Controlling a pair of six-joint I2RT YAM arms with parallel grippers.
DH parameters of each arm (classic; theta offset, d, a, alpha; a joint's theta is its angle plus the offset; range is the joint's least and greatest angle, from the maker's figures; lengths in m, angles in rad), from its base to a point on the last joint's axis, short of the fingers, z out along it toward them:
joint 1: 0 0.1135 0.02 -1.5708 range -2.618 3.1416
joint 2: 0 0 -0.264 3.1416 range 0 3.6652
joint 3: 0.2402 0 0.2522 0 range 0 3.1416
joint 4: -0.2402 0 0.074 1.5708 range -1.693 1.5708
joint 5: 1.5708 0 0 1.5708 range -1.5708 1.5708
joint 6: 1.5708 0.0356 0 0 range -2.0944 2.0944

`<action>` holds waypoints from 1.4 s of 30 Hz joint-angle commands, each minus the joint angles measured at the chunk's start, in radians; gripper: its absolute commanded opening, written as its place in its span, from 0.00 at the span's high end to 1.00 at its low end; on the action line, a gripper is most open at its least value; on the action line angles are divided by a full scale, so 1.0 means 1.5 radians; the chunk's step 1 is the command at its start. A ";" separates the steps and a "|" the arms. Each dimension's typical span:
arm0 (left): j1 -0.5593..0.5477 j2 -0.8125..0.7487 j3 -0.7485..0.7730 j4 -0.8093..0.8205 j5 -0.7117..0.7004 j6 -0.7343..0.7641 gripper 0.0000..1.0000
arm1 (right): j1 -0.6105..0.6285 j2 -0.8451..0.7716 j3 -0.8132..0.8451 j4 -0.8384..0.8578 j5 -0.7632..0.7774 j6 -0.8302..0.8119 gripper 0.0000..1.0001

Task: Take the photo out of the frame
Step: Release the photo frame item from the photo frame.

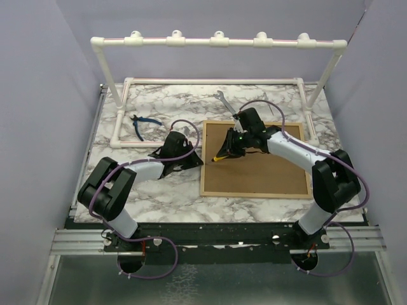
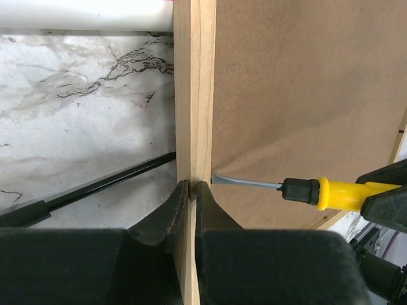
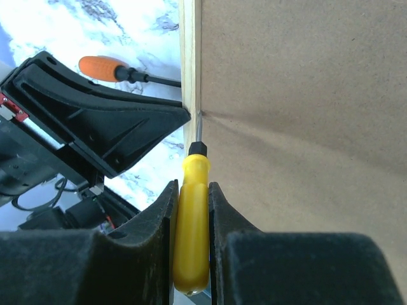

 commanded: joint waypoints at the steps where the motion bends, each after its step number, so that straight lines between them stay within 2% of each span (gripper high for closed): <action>1: -0.048 0.013 -0.015 0.027 0.058 -0.027 0.94 | 0.084 0.037 0.091 -0.010 0.016 0.064 0.99; 10: -0.055 0.013 -0.022 0.038 0.058 -0.037 0.94 | 0.183 0.123 0.268 -0.145 0.152 0.113 0.99; 16: -0.057 0.018 -0.027 0.048 0.061 -0.043 0.94 | 0.214 0.149 0.306 -0.156 0.185 0.145 0.99; 22: -0.057 0.011 -0.029 0.048 0.059 -0.043 0.94 | 0.218 0.137 0.319 -0.171 0.210 0.116 0.99; 26: -0.057 -0.008 -0.024 0.001 0.035 -0.028 0.94 | 0.192 0.065 0.240 -0.136 0.249 0.048 1.00; 30: -0.057 -0.033 -0.023 -0.039 0.010 -0.017 0.94 | 0.115 -0.010 0.133 -0.080 0.175 0.004 0.99; 36: -0.057 -0.051 -0.028 -0.054 0.006 -0.017 0.94 | 0.013 -0.070 0.036 -0.034 0.062 -0.058 0.99; 40: -0.056 -0.056 -0.024 -0.077 -0.005 -0.006 0.94 | -0.044 -0.102 -0.023 0.017 0.021 -0.093 0.99; 42: -0.054 -0.065 -0.017 -0.087 -0.009 0.001 0.94 | -0.085 -0.115 -0.060 0.066 -0.048 -0.110 1.00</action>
